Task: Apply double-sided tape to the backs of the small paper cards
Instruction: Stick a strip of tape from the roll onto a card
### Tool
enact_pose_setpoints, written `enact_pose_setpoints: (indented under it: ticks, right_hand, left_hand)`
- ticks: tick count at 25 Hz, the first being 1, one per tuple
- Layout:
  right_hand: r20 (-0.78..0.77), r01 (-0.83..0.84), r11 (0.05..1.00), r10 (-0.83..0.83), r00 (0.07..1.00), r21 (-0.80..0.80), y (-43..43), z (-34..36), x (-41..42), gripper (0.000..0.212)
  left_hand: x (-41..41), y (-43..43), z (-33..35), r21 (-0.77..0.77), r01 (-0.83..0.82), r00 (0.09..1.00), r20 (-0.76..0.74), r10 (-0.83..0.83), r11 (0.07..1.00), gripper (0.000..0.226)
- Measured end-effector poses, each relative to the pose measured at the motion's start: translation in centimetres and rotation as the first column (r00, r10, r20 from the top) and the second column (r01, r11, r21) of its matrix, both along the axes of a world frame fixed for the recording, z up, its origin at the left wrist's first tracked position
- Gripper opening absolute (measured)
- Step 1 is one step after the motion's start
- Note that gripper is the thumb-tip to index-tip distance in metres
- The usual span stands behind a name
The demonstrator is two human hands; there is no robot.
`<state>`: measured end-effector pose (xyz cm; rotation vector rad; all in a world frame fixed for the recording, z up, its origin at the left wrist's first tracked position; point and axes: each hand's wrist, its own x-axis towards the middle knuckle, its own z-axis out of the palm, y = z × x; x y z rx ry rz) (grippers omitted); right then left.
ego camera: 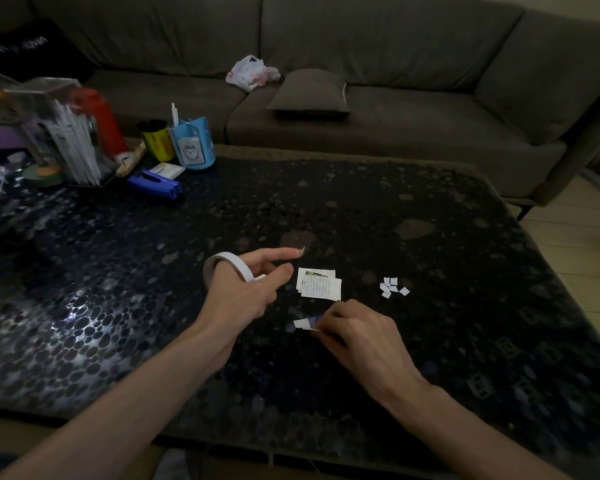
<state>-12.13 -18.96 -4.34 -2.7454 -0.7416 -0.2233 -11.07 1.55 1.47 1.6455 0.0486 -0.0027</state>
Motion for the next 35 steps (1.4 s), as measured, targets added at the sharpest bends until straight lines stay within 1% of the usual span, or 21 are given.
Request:
enact_pose_setpoints:
  ticks: [2, 3, 4, 5, 6, 7, 8, 9, 10, 12, 14, 15, 18, 23, 29, 32, 35]
  right_hand:
    - [-0.113, 0.079, 0.995, -0.072, 0.991, 0.059, 0.4, 0.1, 0.1, 0.036]
    - [-0.191, 0.127, 0.984, -0.102, 0.976, 0.126, 0.6, 0.4, 0.4, 0.034]
    - [-0.283, 0.189, 0.954, -0.119, 0.952, 0.234, 0.6, 0.8, 0.7, 0.025]
    - [-0.384, 0.265, 0.884, -0.107, 0.917, 0.385, 0.5, 1.2, 1.2, 0.015]
    - [-0.473, 0.336, 0.778, -0.058, 0.879, 0.531, 0.4, 1.8, 1.6, 0.016]
    - [-0.539, 0.397, 0.652, 0.020, 0.842, 0.646, 0.3, 2.3, 2.0, 0.024]
    - [-0.581, 0.439, 0.557, 0.099, 0.808, 0.705, 0.1, 2.8, 2.3, 0.030]
    - [-0.606, 0.463, 0.500, 0.166, 0.778, 0.732, 0.0, 3.4, 2.6, 0.032]
    - [-0.618, 0.467, 0.480, 0.221, 0.755, 0.742, -0.1, 3.7, 2.8, 0.033]
    - [-0.630, 0.454, 0.488, 0.293, 0.719, 0.745, -0.2, 4.1, 2.9, 0.030]
    - [-0.627, 0.440, 0.497, 0.310, 0.714, 0.747, -0.2, 3.9, 3.0, 0.028]
    - [-0.625, 0.445, 0.487, 0.306, 0.718, 0.751, -0.2, 3.8, 3.0, 0.027]
    - [-0.617, 0.464, 0.452, 0.289, 0.732, 0.762, -0.3, 3.7, 3.3, 0.022]
    - [-0.626, 0.469, 0.487, 0.227, 0.746, 0.737, -0.5, 3.5, 3.5, 0.017]
    - [-0.635, 0.485, 0.487, 0.205, 0.745, 0.727, -0.4, 3.8, 3.4, 0.009]
    - [-0.629, 0.494, 0.481, 0.166, 0.760, 0.724, -0.3, 3.7, 3.3, 0.007]
    - [-0.645, 0.517, 0.502, 0.112, 0.756, 0.693, -0.4, 3.6, 3.3, 0.007]
  left_hand:
    - [0.0, -0.1, 0.1, -0.010, 0.000, 1.000, -0.008, 0.000, 1.000, 0.020]
    - [0.0, -0.1, 0.1, -0.028, 0.007, 1.000, -0.017, -0.007, 1.000, 0.019]
    - [0.0, -0.1, 0.1, -0.054, 0.022, 0.999, -0.039, -0.024, 0.998, 0.017]
    - [0.0, -0.2, 0.1, -0.083, 0.043, 0.996, -0.071, -0.049, 0.996, 0.015]
    - [0.0, -0.2, 0.1, -0.105, 0.065, 0.991, -0.107, -0.076, 0.992, 0.013]
    - [0.0, -0.3, 0.1, -0.120, 0.083, 0.985, -0.138, -0.100, 0.989, 0.013]
    - [-0.1, -0.3, 0.1, -0.125, 0.102, 0.979, -0.163, -0.121, 0.987, 0.014]
    - [-0.1, -0.4, 0.1, -0.123, 0.121, 0.973, -0.182, -0.142, 0.985, 0.015]
    - [-0.1, -0.5, 0.1, -0.116, 0.140, 0.968, -0.195, -0.160, 0.983, 0.016]
    - [-0.2, -0.6, 0.0, -0.102, 0.167, 0.961, -0.206, -0.186, 0.981, 0.017]
    - [-0.1, -0.6, -0.1, -0.097, 0.176, 0.959, -0.208, -0.193, 0.980, 0.017]
    - [-0.1, -0.6, -0.1, -0.100, 0.179, 0.958, -0.207, -0.197, 0.979, 0.017]
    - [-0.2, -0.6, -0.1, -0.114, 0.191, 0.955, -0.207, -0.211, 0.975, 0.017]
    - [-0.1, -0.6, -0.1, -0.116, 0.182, 0.954, -0.220, -0.204, 0.976, 0.017]
    - [0.0, -0.4, -0.5, -0.102, 0.205, 0.952, -0.208, -0.223, 0.973, 0.017]
    - [0.0, -0.2, -0.7, -0.073, 0.228, 0.950, -0.200, -0.238, 0.971, 0.018]
    - [0.0, -0.2, -0.9, -0.059, 0.230, 0.950, -0.203, -0.237, 0.971, 0.020]
